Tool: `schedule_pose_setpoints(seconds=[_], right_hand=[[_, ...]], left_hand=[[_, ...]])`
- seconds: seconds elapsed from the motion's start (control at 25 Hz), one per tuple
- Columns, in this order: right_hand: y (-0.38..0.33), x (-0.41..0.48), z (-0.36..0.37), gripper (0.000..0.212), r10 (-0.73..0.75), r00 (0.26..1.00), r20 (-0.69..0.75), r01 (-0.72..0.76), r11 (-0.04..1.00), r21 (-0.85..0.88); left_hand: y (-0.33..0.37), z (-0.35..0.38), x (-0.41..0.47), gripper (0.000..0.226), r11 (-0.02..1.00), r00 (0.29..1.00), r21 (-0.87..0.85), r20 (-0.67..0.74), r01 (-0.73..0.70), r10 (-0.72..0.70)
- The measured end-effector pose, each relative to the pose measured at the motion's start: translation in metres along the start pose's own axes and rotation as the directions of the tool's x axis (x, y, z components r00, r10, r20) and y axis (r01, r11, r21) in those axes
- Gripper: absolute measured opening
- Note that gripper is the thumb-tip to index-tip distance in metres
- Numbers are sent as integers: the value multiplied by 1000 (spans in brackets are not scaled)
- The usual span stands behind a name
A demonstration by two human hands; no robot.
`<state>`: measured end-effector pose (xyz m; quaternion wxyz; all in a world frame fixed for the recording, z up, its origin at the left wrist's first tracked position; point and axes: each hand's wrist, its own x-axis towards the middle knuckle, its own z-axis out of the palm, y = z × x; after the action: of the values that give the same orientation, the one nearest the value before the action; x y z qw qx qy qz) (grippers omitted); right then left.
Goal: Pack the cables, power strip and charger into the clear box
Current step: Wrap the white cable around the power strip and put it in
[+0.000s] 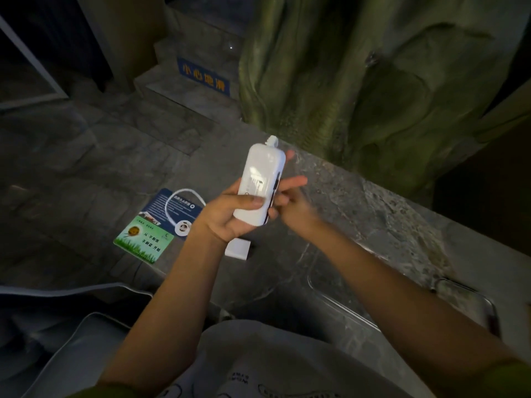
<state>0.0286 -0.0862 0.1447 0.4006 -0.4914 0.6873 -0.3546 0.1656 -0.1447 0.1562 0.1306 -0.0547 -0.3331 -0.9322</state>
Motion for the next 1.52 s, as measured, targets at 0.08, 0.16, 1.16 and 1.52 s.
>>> schedule_pose_setpoints(seconds=[0.08,0.16,1.16,1.52], right_hand=[[0,-7,0,33,31,998,-62,-22,991,136],[0,-10,5,21,0,997,-80,15,983,180],[-26,-15,-114,12,-234,972,1,231,957,-176],[-80,2,-131,13,-498,855,-146,418,828,-374]], left_hand=[[4,-1,12,73,998,999,-34,28,-44,45],[13,-2,23,84,995,995,25,0,-98,98],[72,-45,40,87,150,835,873,-488,464,255],[71,8,54,82,-96,850,891,-453,444,-269]])
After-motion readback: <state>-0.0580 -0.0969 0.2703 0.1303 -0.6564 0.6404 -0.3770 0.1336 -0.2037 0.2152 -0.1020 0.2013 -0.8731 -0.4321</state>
